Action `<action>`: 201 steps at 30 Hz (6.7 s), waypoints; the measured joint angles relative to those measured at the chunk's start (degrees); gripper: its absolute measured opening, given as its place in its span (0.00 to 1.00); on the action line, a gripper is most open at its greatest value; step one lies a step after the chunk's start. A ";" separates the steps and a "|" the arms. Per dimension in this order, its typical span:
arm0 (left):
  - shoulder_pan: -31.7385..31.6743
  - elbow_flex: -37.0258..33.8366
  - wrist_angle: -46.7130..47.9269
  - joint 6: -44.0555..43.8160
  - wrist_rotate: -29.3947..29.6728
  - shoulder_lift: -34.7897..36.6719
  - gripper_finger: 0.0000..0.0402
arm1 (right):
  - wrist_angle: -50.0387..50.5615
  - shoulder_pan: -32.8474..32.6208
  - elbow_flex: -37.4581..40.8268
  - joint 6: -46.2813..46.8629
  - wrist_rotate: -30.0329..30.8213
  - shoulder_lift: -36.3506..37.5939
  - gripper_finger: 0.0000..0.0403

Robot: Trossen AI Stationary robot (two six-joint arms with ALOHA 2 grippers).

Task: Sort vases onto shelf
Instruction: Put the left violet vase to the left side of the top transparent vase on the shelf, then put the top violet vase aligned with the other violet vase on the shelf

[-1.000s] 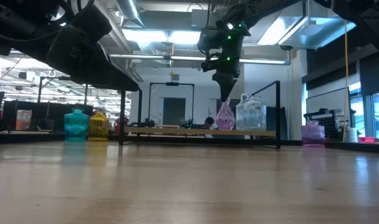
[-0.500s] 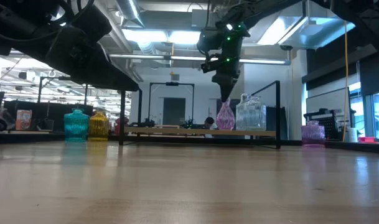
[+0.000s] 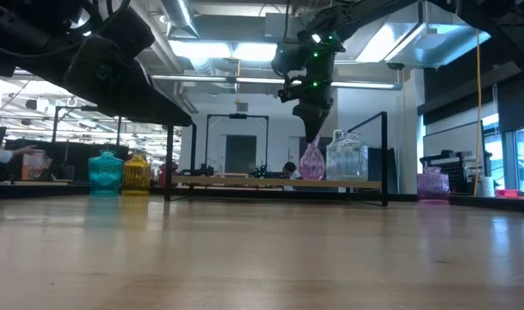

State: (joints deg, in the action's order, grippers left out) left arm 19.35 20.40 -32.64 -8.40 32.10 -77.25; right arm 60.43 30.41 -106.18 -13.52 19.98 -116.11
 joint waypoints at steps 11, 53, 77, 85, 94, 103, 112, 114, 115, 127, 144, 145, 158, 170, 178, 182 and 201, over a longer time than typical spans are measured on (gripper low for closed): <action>-0.07 0.00 0.02 0.00 0.02 0.01 0.23 | 5.72 -0.07 -5.72 1.33 -1.78 0.22 0.36; -0.66 0.00 0.60 0.00 -0.31 0.00 0.23 | 12.63 13.75 23.96 16.28 -4.15 37.64 0.30; -0.70 0.00 0.57 0.00 -0.17 0.00 0.23 | -1.80 25.51 43.70 18.24 -11.73 37.51 0.30; -0.70 0.00 0.57 0.00 -0.20 0.00 0.23 | -3.08 25.51 45.91 17.92 -10.14 35.69 0.30; -0.70 0.00 0.57 0.00 -0.20 0.00 0.23 | -2.49 25.51 45.95 17.84 -10.52 30.62 0.30; -0.71 0.00 0.57 0.00 -0.20 0.00 0.23 | -2.38 25.51 45.91 17.59 -10.52 27.98 0.30; -0.72 0.00 0.57 0.00 -0.17 0.00 0.23 | -2.23 25.51 45.91 16.09 -10.53 27.80 0.25; -0.70 0.00 0.55 0.00 -0.18 0.00 0.23 | -2.13 25.51 45.91 15.55 -10.52 27.80 0.21; -0.72 0.00 0.55 0.00 -0.17 0.00 0.23 | -2.01 25.51 45.91 14.87 -10.51 27.80 0.18; -0.70 0.00 0.57 0.00 0.17 0.00 0.23 | -1.81 25.49 45.85 10.91 -8.36 27.82 0.02; -1.51 0.00 0.44 -0.01 0.25 0.00 0.23 | 5.25 25.07 38.27 10.39 -7.54 33.68 0.00; -1.51 0.00 0.43 0.00 0.24 0.00 0.23 | 5.61 24.50 37.79 10.50 -7.41 34.44 0.01; -1.51 0.00 -0.04 -0.04 0.22 0.01 0.23 | 8.94 15.68 26.58 11.76 -3.16 38.18 0.01; -1.51 0.00 -0.04 -0.04 0.17 0.00 0.23 | 10.86 8.20 15.87 13.21 -2.38 38.18 0.01; -1.51 0.00 -0.02 -0.08 0.17 0.01 0.23 | 6.63 1.74 14.98 11.49 -1.25 37.67 0.01; -1.51 0.00 0.00 -0.22 0.17 0.00 0.23 | 4.87 -1.42 14.98 9.85 -0.58 36.04 0.01; -1.51 0.00 0.04 -0.20 0.17 0.00 0.23 | 0.49 -9.55 15.01 0.29 -2.95 22.31 0.01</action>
State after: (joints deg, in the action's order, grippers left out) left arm 17.85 20.40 -32.60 -8.60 32.27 -77.25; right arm 60.92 20.86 -91.18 -13.23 17.03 -93.81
